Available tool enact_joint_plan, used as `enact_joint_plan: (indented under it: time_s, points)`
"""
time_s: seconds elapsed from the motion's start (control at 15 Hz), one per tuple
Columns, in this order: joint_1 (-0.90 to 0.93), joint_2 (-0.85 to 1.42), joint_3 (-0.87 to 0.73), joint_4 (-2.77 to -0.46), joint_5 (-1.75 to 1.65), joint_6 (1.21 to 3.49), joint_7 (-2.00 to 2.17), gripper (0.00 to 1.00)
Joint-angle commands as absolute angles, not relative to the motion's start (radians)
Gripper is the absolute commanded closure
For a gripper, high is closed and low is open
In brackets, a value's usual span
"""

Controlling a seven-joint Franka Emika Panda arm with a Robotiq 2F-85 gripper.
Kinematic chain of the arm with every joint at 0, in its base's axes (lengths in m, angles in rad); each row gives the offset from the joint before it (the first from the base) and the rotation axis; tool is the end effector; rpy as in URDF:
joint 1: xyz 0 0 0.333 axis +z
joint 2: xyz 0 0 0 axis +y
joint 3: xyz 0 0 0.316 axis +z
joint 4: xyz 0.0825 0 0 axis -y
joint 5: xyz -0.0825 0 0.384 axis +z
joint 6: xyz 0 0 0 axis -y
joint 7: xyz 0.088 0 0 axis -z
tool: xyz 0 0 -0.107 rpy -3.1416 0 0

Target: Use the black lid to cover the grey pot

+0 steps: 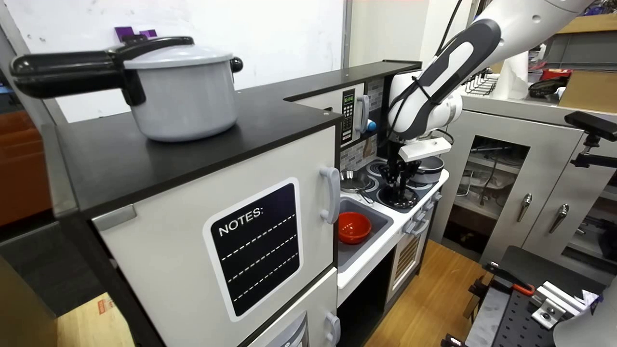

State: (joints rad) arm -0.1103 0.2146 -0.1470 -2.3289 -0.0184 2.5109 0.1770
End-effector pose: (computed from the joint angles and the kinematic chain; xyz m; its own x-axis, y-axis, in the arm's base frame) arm 0.4997 -0.1324 0.2447 0.9141 -0.4049 -0.0231 -0.4036 -0.9138 0.0464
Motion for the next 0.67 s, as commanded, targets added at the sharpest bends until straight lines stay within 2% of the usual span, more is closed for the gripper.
enact_joint_plan:
  time_s: [0.0,0.6]
  points:
    - [-0.108,0.222,-0.152,-2.327,-0.031,2.515,0.176,0.9]
    - [-0.1,0.148,-0.146,-2.391,-0.046,2.517,0.16,0.92]
